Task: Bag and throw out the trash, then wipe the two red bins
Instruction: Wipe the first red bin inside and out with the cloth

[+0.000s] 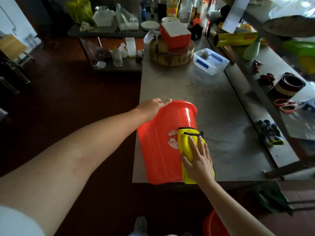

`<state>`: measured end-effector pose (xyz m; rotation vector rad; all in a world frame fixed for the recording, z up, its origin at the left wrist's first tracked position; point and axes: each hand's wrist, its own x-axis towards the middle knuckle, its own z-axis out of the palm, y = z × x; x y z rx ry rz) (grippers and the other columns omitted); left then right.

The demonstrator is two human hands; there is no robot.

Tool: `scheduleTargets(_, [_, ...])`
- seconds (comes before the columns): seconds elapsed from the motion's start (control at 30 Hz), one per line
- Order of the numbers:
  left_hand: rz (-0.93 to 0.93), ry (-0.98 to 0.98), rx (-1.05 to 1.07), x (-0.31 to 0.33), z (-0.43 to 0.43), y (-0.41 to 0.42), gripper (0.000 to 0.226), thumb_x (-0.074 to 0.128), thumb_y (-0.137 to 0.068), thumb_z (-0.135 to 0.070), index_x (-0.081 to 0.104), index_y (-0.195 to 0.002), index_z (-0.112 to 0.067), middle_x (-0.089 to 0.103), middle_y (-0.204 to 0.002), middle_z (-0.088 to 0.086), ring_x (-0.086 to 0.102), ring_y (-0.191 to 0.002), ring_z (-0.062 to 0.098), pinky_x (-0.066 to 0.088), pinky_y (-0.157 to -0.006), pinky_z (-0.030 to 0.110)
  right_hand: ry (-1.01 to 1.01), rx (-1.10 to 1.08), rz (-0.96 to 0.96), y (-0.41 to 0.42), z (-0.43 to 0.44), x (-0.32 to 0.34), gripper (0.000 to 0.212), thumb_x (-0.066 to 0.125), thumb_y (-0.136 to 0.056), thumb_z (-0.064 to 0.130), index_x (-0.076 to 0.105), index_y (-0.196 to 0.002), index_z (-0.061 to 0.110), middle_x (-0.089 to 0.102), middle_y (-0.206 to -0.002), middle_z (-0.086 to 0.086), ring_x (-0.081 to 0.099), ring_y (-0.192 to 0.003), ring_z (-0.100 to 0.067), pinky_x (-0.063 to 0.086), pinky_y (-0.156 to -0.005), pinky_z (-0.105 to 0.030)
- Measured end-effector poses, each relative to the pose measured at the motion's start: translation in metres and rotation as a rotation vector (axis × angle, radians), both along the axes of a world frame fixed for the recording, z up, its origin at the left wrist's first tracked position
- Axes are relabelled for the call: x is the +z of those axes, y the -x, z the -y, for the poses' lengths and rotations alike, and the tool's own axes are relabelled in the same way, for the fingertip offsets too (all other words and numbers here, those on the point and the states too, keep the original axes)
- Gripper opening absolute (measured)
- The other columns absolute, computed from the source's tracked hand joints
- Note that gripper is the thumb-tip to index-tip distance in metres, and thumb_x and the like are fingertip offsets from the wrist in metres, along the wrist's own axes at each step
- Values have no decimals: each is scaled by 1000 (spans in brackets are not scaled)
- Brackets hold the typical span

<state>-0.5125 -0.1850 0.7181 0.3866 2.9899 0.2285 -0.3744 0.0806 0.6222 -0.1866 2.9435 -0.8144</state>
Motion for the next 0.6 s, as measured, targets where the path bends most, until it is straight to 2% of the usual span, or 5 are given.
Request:
scheduleTargets(0.17, [5, 15, 16, -3, -3, 2, 85, 35, -93, 9, 16, -159, -41, 49, -126, 8, 58, -104, 33, 46, -84, 36, -183, 107, -139, -17, 20, 3, 76, 36, -88, 73, 13, -157, 52, 4, -171, 4, 1, -155, -39, 24, -117, -61])
scheduleTargets(0.33, [-5, 0, 15, -2, -5, 2, 84, 33, -94, 10, 16, -159, -40, 48, -131, 8, 56, -110, 32, 46, -88, 35, -398, 485, -340, -42, 48, -5, 85, 54, -80, 63, 22, -157, 48, 7, -171, 2, -3, -153, -47, 12, -114, -75])
scheduleTargets(0.43, [3, -18, 12, 1, -8, 3, 82, 33, -95, 10, 18, -158, -40, 46, -138, 9, 55, -117, 33, 47, -93, 35, -531, 721, -381, -55, 62, -13, 82, 61, -80, 56, 34, -155, 40, 13, -170, -1, -7, -154, -45, 1, -114, -76])
scheduleTargets(0.5, [13, -31, 7, 2, -8, 2, 82, 33, -95, 10, 18, -158, -40, 46, -138, 8, 56, -115, 31, 50, -94, 38, -584, 761, -379, -59, 66, -14, 80, 65, -81, 55, 38, -154, 35, 14, -170, -4, -7, -154, -44, -2, -116, -74])
scheduleTargets(0.6, [14, -42, 4, 3, -4, 0, 82, 33, -95, 10, 18, -159, -39, 48, -135, 5, 58, -107, 27, 52, -88, 37, -554, 715, -377, -56, 63, -9, 83, 66, -77, 58, 40, -152, 34, 13, -170, -5, -3, -156, -39, 6, -117, -72])
